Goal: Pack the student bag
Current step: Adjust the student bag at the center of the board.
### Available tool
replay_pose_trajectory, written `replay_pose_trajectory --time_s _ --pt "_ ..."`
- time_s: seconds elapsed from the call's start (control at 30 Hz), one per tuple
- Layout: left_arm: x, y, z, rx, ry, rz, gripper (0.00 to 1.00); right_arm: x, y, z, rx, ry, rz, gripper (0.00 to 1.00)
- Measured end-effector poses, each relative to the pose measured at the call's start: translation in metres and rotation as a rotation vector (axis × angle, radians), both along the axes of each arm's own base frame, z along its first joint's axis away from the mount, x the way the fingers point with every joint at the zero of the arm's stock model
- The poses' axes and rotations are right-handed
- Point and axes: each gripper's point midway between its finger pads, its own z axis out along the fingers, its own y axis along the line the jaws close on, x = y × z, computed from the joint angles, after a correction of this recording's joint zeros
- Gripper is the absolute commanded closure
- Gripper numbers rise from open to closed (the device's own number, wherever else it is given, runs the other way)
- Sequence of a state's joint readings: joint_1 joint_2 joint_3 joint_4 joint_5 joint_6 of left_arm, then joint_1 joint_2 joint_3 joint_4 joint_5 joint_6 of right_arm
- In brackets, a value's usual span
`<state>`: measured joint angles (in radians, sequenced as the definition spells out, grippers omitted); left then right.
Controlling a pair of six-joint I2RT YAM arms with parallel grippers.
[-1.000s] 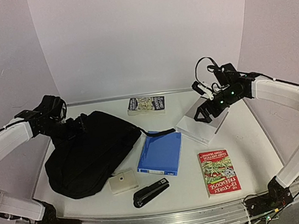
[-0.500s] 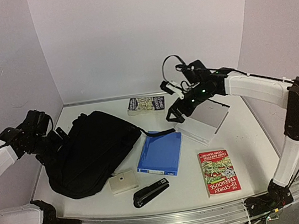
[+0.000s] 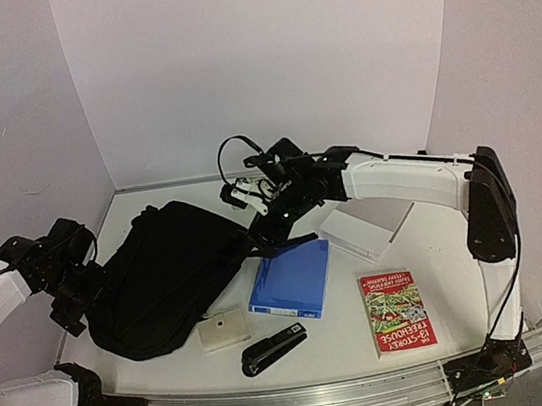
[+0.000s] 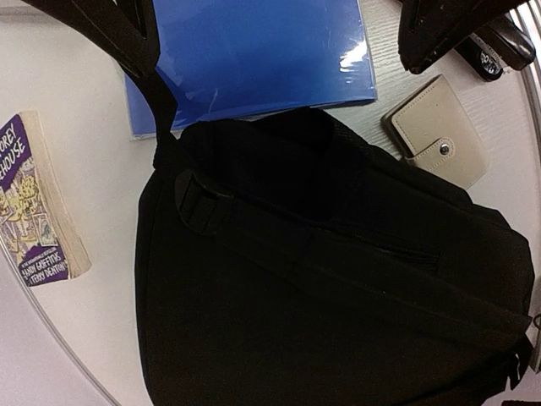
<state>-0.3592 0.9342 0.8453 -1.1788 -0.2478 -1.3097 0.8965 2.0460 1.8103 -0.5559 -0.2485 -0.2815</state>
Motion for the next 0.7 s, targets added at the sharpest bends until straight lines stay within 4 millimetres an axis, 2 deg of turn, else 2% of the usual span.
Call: replay_pose_trajectory --time_s 0.03,0.1,0.23,0.27,0.37,0.43,0.47,0.57,0.7 --pt "-0.001 0.0 -0.005 0.005 0.017 0.005 0.01 0.0 0.0 -0.002 -0.003 0.003 -0.001 0.02" --pt "-0.002 0.001 -0.014 0.013 0.041 0.011 0.11 0.0 -0.002 -0.003 -0.008 0.01 -0.004 0.02" --pt "-0.003 0.002 -0.026 0.02 0.056 0.025 0.5 0.001 -0.003 -0.001 -0.01 0.01 -0.007 0.02" --pt "0.0 0.002 -0.025 0.02 0.045 0.027 0.63 0.001 -0.003 0.0 -0.01 0.009 -0.008 0.02" --pt "0.006 0.001 -0.02 0.012 -0.002 0.024 0.86 0.002 -0.004 -0.001 -0.016 0.008 -0.012 0.02" --pt "0.01 0.001 -0.013 0.003 -0.047 0.025 0.97 0.002 -0.005 -0.002 -0.022 0.007 -0.015 0.02" --pt "0.011 0.001 -0.01 0.002 -0.062 0.017 1.0 0.002 -0.006 -0.002 -0.025 0.007 -0.017 0.02" --pt "0.016 0.0 0.0 -0.002 -0.106 -0.006 1.0 0.002 -0.007 0.004 -0.029 0.009 -0.018 0.02" --pt "0.03 -0.007 0.022 -0.014 -0.181 -0.055 1.0 0.005 0.0 0.034 0.016 -0.014 -0.014 0.02"
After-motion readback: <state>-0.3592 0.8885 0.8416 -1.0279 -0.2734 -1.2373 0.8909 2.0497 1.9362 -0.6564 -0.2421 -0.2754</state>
